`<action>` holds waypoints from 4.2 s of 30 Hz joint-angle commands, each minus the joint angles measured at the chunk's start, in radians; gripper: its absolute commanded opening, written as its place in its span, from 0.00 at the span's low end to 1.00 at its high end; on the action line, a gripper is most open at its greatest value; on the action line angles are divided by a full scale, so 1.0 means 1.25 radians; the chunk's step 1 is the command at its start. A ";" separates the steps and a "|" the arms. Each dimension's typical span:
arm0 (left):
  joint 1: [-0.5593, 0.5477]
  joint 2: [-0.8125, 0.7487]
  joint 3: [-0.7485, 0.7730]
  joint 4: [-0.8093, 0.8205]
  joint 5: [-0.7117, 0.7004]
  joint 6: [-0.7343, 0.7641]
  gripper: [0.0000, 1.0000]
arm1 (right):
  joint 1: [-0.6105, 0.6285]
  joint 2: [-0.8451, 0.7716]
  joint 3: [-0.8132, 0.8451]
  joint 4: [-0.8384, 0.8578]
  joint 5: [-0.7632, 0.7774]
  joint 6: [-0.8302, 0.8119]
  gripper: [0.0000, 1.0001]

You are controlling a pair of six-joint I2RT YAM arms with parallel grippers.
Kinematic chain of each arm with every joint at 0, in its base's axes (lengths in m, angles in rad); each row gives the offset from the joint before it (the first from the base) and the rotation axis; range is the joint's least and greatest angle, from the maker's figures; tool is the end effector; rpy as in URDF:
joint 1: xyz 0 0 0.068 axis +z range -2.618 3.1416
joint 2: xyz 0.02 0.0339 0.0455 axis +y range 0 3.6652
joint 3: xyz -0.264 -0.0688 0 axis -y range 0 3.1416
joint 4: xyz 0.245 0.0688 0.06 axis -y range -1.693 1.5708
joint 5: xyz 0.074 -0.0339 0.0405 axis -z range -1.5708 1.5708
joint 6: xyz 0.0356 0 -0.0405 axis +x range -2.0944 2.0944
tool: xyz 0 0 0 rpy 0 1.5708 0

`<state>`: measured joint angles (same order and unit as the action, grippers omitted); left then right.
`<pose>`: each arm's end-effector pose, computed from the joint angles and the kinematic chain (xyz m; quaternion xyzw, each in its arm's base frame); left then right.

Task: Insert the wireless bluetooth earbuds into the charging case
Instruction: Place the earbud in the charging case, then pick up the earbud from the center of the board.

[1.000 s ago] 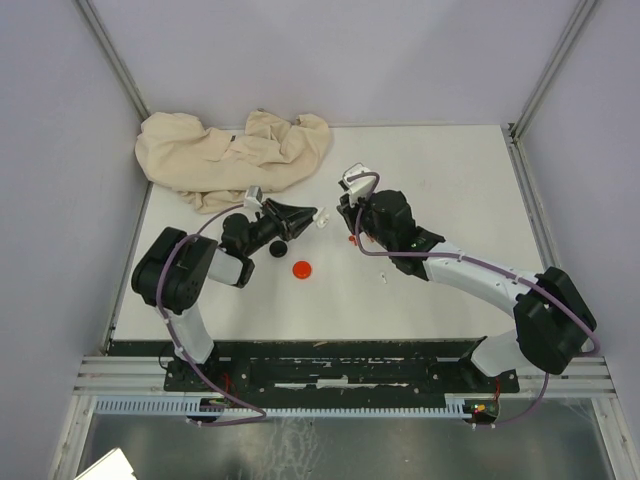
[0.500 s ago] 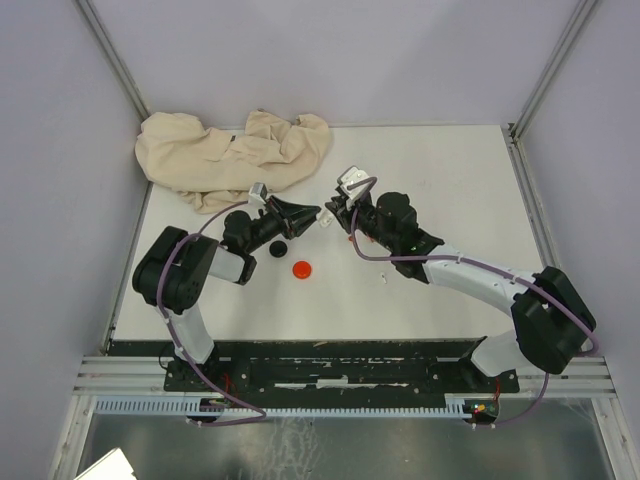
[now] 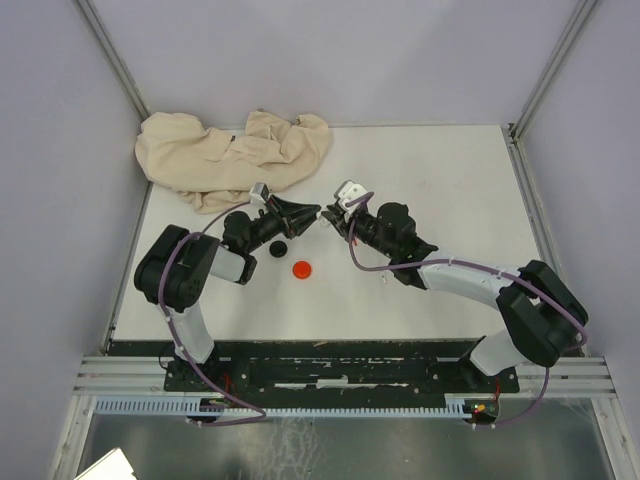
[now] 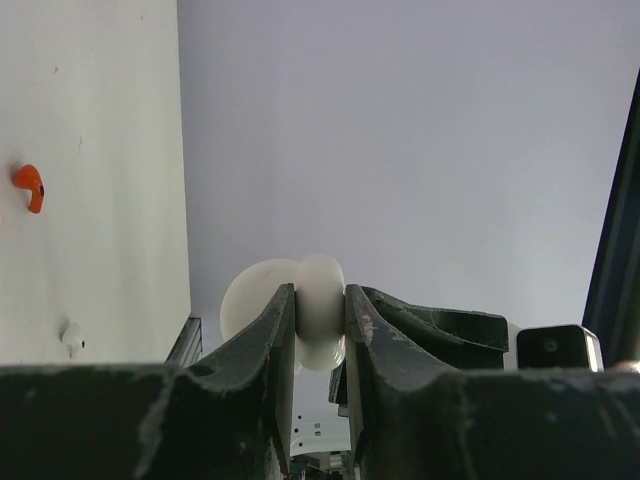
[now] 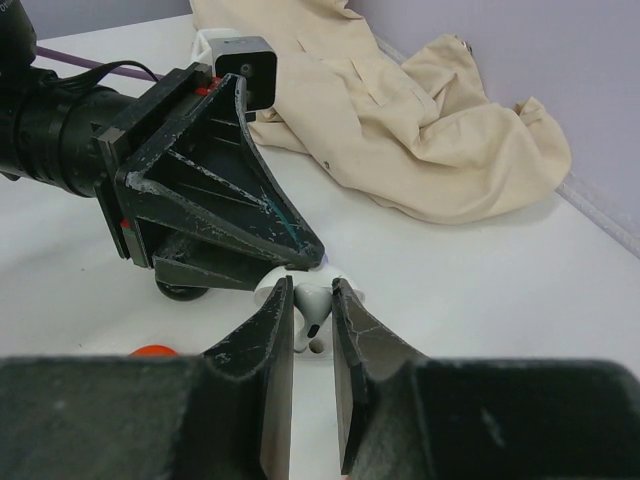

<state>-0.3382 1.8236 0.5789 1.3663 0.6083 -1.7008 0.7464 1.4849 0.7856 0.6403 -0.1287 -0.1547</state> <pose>0.2987 -0.1266 0.1688 -0.2241 0.6325 -0.7125 0.2051 0.2411 0.2292 0.2583 -0.3559 0.6345 0.2443 0.6411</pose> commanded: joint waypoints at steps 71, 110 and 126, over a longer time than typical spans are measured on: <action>0.006 0.051 0.028 0.080 -0.002 -0.032 0.03 | -0.070 -0.032 0.346 -0.806 0.351 0.263 0.49; 0.012 -0.020 0.040 -0.050 0.062 0.106 0.03 | -0.118 0.201 0.260 -0.987 0.084 0.284 0.54; 0.012 -0.012 0.048 -0.051 0.064 0.103 0.03 | -0.144 0.224 0.263 -0.999 0.064 0.267 0.47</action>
<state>-0.3267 1.8240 0.6075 1.2655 0.6651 -1.6135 0.5686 1.7504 1.0840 -0.6075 -0.0311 0.1925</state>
